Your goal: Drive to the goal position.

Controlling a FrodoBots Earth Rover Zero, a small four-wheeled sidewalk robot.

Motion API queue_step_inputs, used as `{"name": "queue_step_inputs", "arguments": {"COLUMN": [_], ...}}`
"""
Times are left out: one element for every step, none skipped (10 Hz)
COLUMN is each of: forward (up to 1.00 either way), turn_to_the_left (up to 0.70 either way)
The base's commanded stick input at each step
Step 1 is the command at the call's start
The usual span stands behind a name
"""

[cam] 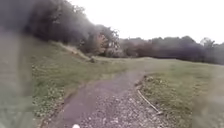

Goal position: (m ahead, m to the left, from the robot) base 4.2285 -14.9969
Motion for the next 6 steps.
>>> {"name": "queue_step_inputs", "arguments": {"forward": [0.85,0.85,0.85,0.85,0.85,0.85], "turn_to_the_left": [-0.11,-0.12,-0.14,-0.14,-0.14,-0.14]}}
